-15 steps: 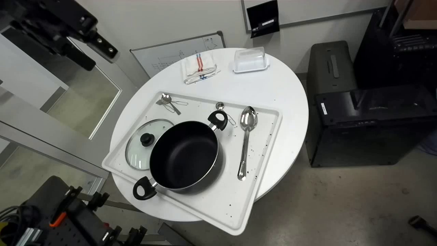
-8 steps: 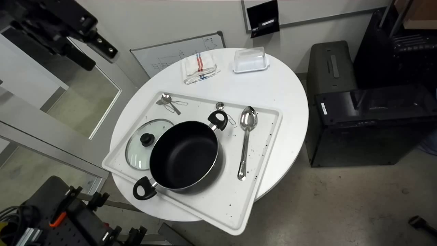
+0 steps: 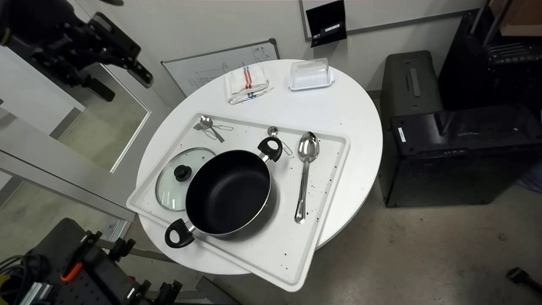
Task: Put the glass lid on the black pot.
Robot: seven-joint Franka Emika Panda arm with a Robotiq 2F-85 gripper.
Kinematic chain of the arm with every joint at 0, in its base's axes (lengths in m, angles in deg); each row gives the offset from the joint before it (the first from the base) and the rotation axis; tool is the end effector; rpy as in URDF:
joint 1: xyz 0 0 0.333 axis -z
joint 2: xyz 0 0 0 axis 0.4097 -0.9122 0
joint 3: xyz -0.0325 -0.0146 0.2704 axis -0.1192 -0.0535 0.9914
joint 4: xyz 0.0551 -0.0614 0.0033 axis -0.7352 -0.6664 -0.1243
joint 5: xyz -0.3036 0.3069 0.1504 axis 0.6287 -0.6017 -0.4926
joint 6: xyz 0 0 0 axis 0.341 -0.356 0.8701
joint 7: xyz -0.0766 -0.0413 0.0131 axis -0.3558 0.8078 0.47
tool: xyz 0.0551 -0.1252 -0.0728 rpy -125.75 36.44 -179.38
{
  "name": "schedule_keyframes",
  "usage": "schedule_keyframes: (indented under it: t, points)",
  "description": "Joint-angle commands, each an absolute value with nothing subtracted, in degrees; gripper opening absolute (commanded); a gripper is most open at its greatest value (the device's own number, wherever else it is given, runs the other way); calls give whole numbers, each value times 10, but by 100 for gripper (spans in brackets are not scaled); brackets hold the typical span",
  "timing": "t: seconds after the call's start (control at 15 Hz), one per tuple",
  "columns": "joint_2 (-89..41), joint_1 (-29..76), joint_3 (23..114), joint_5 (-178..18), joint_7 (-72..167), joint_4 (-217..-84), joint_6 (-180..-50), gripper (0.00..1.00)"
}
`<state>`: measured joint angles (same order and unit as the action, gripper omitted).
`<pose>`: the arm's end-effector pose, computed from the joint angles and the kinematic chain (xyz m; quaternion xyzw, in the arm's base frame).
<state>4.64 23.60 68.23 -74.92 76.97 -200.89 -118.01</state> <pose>0.5227 -0.0338 0.2423 0.9690 0.2357 0.0479 0.0568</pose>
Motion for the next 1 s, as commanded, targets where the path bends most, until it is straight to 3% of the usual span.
schedule_keyframes:
  t: [0.0,0.93]
  points:
    - [-25,200,676,-824,889,-1976,-1190,100]
    - [-246,199,793,-827,1041,-1927,-1244,100]
